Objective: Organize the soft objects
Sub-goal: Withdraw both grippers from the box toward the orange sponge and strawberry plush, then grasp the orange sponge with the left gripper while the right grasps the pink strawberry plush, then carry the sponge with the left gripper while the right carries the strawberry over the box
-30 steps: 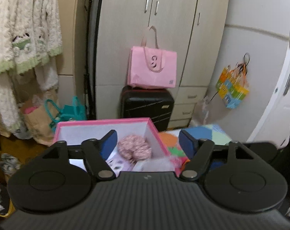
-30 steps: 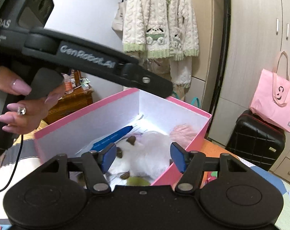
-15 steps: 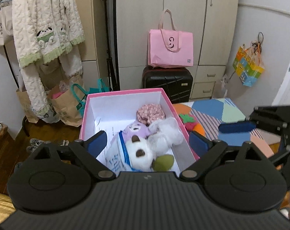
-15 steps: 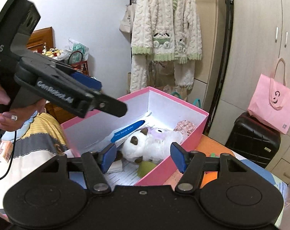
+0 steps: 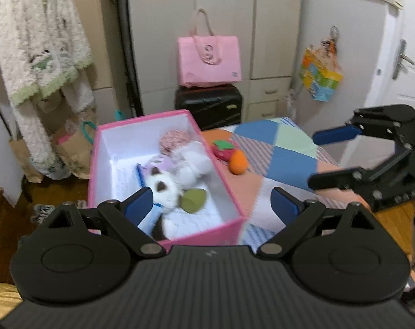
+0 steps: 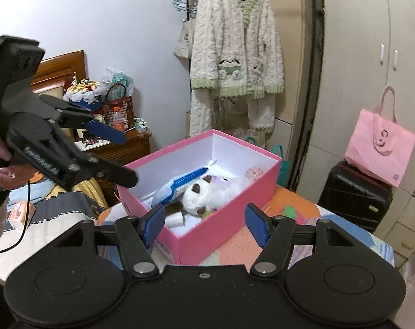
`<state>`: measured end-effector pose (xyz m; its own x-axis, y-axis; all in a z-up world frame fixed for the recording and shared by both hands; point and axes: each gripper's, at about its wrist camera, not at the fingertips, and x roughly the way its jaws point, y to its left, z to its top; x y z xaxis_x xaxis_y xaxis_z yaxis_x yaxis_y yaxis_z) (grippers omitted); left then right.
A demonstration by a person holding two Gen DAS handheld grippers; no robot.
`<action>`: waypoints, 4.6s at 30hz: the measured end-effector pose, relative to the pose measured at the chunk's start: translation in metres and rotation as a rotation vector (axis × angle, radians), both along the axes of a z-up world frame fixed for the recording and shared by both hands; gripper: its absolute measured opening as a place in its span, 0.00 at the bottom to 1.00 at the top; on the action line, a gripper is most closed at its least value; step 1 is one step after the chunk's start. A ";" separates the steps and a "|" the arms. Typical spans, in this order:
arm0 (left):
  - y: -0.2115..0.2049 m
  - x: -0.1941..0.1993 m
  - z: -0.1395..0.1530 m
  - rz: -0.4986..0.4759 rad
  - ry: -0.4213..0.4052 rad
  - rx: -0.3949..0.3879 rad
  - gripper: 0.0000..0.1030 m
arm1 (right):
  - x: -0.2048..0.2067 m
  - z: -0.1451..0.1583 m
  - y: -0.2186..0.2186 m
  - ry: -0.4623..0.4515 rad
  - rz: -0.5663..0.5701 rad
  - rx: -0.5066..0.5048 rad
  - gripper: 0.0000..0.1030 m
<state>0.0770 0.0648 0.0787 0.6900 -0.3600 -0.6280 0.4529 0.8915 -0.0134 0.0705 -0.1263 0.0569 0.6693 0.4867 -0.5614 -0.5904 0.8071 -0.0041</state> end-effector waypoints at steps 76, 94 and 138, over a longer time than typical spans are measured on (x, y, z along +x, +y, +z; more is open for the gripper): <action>-0.181 0.155 -0.191 0.288 -0.024 0.023 0.52 | 0.272 -0.169 -0.089 0.432 0.095 0.238 0.86; -0.174 0.151 -0.188 0.295 -0.040 0.001 0.36 | 0.269 -0.169 -0.099 0.325 0.010 0.210 0.50; -0.132 0.024 -0.146 0.094 0.063 -0.169 0.36 | 0.065 -0.128 -0.131 0.224 -0.219 0.133 0.50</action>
